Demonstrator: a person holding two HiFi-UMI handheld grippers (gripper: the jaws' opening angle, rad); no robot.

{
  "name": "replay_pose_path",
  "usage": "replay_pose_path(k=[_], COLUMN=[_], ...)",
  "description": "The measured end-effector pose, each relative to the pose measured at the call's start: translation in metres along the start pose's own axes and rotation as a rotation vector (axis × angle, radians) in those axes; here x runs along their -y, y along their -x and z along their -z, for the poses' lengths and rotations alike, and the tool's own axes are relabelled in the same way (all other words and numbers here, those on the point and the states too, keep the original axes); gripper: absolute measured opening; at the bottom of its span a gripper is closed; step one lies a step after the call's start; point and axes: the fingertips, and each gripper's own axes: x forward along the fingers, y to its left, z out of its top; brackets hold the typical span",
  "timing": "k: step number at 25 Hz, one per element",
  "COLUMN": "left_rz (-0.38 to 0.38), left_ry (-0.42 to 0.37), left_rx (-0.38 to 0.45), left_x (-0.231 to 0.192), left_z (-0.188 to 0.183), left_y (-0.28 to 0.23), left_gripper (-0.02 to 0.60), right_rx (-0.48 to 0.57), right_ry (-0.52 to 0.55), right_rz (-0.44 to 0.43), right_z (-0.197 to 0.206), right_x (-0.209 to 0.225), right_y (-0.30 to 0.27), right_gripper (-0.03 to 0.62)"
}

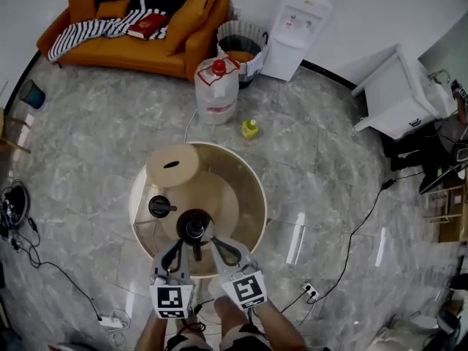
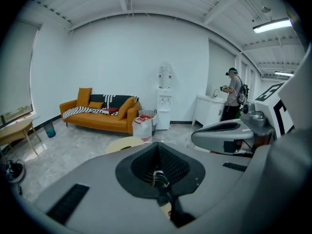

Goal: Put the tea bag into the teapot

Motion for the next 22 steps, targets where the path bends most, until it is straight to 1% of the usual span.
replay_pose_path(k=[5,10,17,22], left_rz=[-0.051,-0.082,-0.087,-0.081], left_ry=[0.042,0.073,0.090,0.095], left_rx=[-0.013,-0.026,-0.048,-0.054], left_x=[-0.032,-0.050,-0.061,-0.062], left_z=[0.023,0.047,0.072,0.082], left_y=[0.005,0.001,-0.011,-0.016], left_gripper=[0.015,0.015,0.015,0.015], right_rx=[-0.046,-0.089,-0.131,-0.167], right_ry=[0.006,0.018,0.024,0.011], right_rz=[-0.049,-0.079,-0.095,-0.098], right_z=[0.021,0.051,0.079,0.096], right_x=[-0.020,-0.026,-0.023,-0.022], right_y=[-0.032,-0.059,-0.082,-0.088], right_gripper=[0.002,0.002,0.002,0.002])
